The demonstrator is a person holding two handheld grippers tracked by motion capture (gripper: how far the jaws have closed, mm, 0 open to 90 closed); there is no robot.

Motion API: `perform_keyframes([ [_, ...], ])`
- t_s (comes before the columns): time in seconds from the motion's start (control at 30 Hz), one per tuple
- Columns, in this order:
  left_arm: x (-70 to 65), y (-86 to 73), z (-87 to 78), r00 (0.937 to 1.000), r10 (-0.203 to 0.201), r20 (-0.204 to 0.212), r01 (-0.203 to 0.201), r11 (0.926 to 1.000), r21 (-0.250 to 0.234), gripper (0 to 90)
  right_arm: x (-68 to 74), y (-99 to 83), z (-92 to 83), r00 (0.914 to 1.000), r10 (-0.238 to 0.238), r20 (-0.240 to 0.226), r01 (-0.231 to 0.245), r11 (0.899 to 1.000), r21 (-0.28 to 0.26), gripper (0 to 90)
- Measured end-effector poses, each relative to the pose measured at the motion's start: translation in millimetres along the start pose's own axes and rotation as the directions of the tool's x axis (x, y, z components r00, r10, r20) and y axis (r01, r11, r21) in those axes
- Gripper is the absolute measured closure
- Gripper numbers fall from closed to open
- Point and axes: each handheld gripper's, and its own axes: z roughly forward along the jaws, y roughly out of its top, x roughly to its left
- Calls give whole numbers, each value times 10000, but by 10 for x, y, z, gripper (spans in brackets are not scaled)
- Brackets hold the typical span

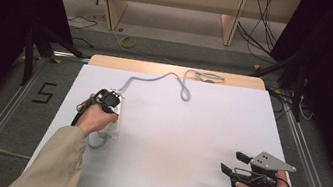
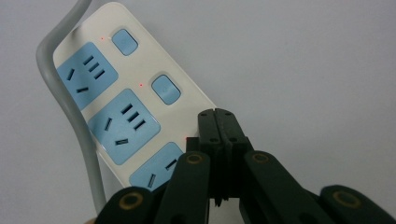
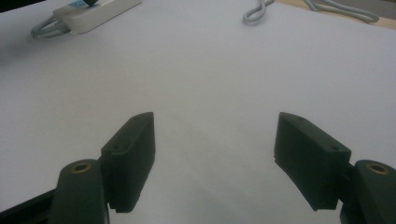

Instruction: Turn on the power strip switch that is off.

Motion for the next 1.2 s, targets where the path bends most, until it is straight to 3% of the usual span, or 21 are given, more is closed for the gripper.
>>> perform_keyframes([
  [0.8, -2, 18, 3, 9999, -159, -68, 161, 9995, 276, 900, 3, 2, -3, 10000, -23, 10, 23, 10000, -9, 297],
  [1.2, -24, 31, 9, 9998, -7, -216, 15, 9993, 382, 900, 4, 3, -3, 10000, -42, -9, 42, 10000, -13, 297],
])
